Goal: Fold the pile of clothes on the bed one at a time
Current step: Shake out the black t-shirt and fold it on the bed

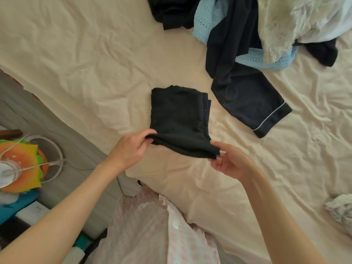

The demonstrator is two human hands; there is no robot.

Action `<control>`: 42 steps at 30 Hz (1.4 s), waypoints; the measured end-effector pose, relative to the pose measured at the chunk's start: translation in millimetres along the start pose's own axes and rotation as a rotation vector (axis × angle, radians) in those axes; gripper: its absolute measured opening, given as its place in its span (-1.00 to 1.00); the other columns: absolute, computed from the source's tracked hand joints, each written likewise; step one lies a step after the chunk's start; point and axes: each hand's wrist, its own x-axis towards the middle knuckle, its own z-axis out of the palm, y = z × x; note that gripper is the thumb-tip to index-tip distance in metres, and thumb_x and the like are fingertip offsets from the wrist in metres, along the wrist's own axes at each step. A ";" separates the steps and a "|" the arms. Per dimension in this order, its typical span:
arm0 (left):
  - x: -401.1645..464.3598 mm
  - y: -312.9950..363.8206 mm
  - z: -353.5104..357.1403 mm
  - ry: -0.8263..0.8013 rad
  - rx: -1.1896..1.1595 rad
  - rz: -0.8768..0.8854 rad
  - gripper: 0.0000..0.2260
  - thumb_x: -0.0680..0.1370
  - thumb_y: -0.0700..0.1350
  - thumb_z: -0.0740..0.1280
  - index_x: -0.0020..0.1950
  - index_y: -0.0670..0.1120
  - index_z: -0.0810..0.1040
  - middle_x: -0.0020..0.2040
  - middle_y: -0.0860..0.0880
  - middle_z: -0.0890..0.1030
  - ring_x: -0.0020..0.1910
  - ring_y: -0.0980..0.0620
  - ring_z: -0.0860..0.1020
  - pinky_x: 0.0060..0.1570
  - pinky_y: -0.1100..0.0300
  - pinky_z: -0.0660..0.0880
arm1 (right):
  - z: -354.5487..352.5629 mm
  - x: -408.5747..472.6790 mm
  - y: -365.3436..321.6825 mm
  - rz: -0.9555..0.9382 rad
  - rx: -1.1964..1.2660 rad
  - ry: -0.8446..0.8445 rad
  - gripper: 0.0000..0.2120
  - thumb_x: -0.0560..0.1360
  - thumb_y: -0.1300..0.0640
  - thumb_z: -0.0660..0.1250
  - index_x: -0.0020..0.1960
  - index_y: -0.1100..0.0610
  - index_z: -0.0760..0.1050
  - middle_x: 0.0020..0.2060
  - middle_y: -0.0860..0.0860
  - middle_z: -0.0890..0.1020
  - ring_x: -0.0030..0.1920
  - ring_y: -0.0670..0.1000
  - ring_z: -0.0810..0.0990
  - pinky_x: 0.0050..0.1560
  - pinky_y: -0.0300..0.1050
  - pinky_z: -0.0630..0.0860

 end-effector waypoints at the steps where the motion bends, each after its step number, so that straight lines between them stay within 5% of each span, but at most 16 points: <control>1: 10.3 2.1 -2.8 0.029 -0.035 -0.009 -0.79 0.59 -0.19 0.24 0.21 -0.13 0.53 -0.09 -0.03 0.62 -0.18 -0.02 0.60 -0.21 0.27 0.45 | 6.3 -0.1 -10.4 -0.042 0.039 0.018 -0.86 0.49 0.15 0.35 -0.02 0.20 0.46 -0.42 0.08 0.59 -0.47 -0.03 0.56 -0.47 -0.22 0.46; 4: 48.3 5.0 -8.0 0.130 -0.106 -0.085 -0.80 0.63 -0.07 0.13 0.17 -0.10 0.46 -0.22 -0.07 0.57 -0.29 -0.03 0.54 -0.33 0.16 0.44 | 31.5 4.7 -49.4 -0.175 0.134 0.077 -0.81 0.60 0.12 0.19 -0.18 0.12 0.37 -0.59 -0.04 0.45 -0.56 -0.10 0.46 -0.53 -0.28 0.40; 7: 83.8 5.5 -7.3 0.208 -0.120 -0.216 -0.75 0.65 0.02 0.06 0.12 -0.11 0.41 -0.21 -0.14 0.55 -0.20 -0.15 0.53 -0.21 -0.06 0.45 | 58.8 11.6 -75.0 -0.465 -0.032 0.320 -0.90 0.60 0.12 0.19 -0.04 0.12 0.44 -0.29 -0.01 0.58 -0.22 -0.09 0.62 -0.25 -0.28 0.50; 10: 105.8 6.9 -1.7 0.222 -0.004 -0.300 -0.70 0.65 0.07 0.02 0.16 -0.08 0.41 -0.13 -0.12 0.56 -0.09 -0.18 0.52 -0.12 -0.05 0.47 | 79.8 16.8 -67.9 -0.980 -0.538 0.607 -0.76 0.57 0.14 0.20 0.20 0.17 0.46 0.06 -0.01 0.54 0.08 -0.07 0.50 0.01 -0.42 0.35; 12: 111.0 6.6 4.7 0.228 0.050 -0.340 -0.69 0.65 0.08 0.01 0.18 -0.08 0.40 -0.12 -0.12 0.56 -0.08 -0.19 0.52 -0.14 -0.05 0.46 | 87.4 27.8 -49.8 -1.321 -0.991 0.626 -0.70 0.56 0.17 0.21 0.25 0.22 0.47 0.19 0.12 0.52 0.27 0.09 0.43 0.27 -0.21 0.30; 14: 111.4 3.2 12.1 0.252 0.114 -0.380 -0.69 0.65 0.07 0.01 0.19 -0.09 0.39 -0.17 -0.10 0.52 -0.11 -0.22 0.52 -0.23 0.01 0.39 | 87.7 47.5 -32.5 -1.412 -1.380 0.556 -0.62 0.58 0.13 0.19 0.37 0.19 0.41 0.36 0.18 0.42 0.42 0.19 0.30 0.44 0.13 0.18; 18: 114.2 -7.1 24.9 0.318 0.237 -0.382 -0.70 0.66 0.04 0.01 0.21 -0.13 0.37 -0.24 -0.12 0.49 -0.19 -0.23 0.52 -0.30 0.05 0.30 | 75.2 90.8 -20.7 -1.200 -1.662 0.551 -0.51 0.63 -0.07 0.00 0.52 0.03 0.14 0.52 0.10 0.13 0.53 0.13 0.03 0.50 0.12 -0.07; 24: 122.6 -13.4 37.8 0.363 0.312 -0.425 -0.69 0.65 0.04 0.03 0.20 -0.17 0.35 -0.15 -0.19 0.59 -0.18 -0.25 0.55 -0.32 0.06 0.27 | 73.2 116.5 -24.3 -1.120 -1.741 0.523 -0.49 0.62 -0.12 -0.11 0.54 -0.02 0.04 0.54 0.07 0.05 0.54 0.12 -0.05 0.51 0.11 -0.13; 28: 110.9 -9.2 30.0 0.356 0.140 -0.496 -0.66 0.62 0.12 0.07 0.15 -0.13 0.38 -0.09 -0.07 0.57 -0.09 -0.16 0.55 -0.26 0.08 0.35 | 69.8 92.1 -28.3 -1.263 -1.356 0.430 -0.55 0.61 0.03 0.17 0.47 0.09 0.28 0.50 0.10 0.19 0.52 0.09 0.07 0.51 0.05 -0.01; 30: 105.1 -9.4 27.1 0.304 0.005 -0.521 -0.63 0.61 0.13 0.12 0.20 -0.13 0.42 0.04 -0.04 0.57 0.00 -0.05 0.53 -0.14 0.11 0.40 | 62.2 77.4 -29.4 -1.211 -0.980 0.559 -0.58 0.57 0.08 0.27 0.40 0.14 0.36 0.43 0.08 0.32 0.45 0.03 0.24 0.47 -0.04 0.17; 32: 101.9 -10.3 25.4 0.243 -0.148 -0.547 -0.62 0.59 0.10 0.19 0.25 -0.14 0.43 0.13 -0.03 0.54 0.05 0.05 0.48 -0.04 0.18 0.38 | 51.3 69.2 -35.0 -0.865 -0.546 0.588 -0.56 0.54 0.02 0.30 0.38 0.09 0.34 0.31 0.02 0.40 0.29 -0.02 0.41 0.29 -0.11 0.39; 34: 99.9 -11.0 22.9 0.207 -0.271 -0.561 -0.63 0.57 0.05 0.26 0.29 -0.13 0.42 0.16 0.00 0.52 0.08 0.09 0.46 0.02 0.21 0.38 | 41.2 68.4 -43.7 -0.504 -0.199 0.357 -0.75 0.55 -0.04 0.29 0.17 0.02 0.42 0.03 -0.02 0.48 -0.01 -0.06 0.50 -0.05 -0.22 0.50; 36: 98.4 -11.9 20.1 0.187 -0.399 -0.560 -0.64 0.55 -0.01 0.30 0.31 -0.10 0.40 0.21 0.00 0.51 0.14 0.08 0.47 0.12 0.18 0.42 | 31.5 72.2 -50.8 -0.411 -0.178 0.210 -0.87 0.57 -0.04 0.26 -0.03 0.01 0.44 -0.16 -0.03 0.49 -0.17 -0.07 0.50 -0.22 -0.28 0.47; 39: 98.3 -13.2 15.5 0.155 -0.556 -0.565 -0.66 0.55 -0.07 0.33 0.29 -0.06 0.37 0.23 -0.08 0.51 0.18 -0.01 0.49 0.13 0.06 0.49 | 19.6 77.3 -60.7 -0.353 -0.194 0.097 -0.69 0.56 -0.04 0.28 0.21 0.11 0.46 0.06 0.00 0.58 0.06 -0.01 0.56 0.02 -0.13 0.50; 42: 99.8 -12.0 11.3 0.128 -0.707 -0.586 -0.73 0.55 -0.14 0.32 0.22 -0.03 0.36 0.18 -0.12 0.53 0.09 -0.03 0.54 -0.13 0.13 0.53 | 16.6 78.1 -70.1 -0.260 -0.190 -0.010 -0.61 0.55 0.01 0.30 0.33 0.13 0.43 0.17 0.04 0.58 0.16 0.04 0.55 0.10 -0.08 0.49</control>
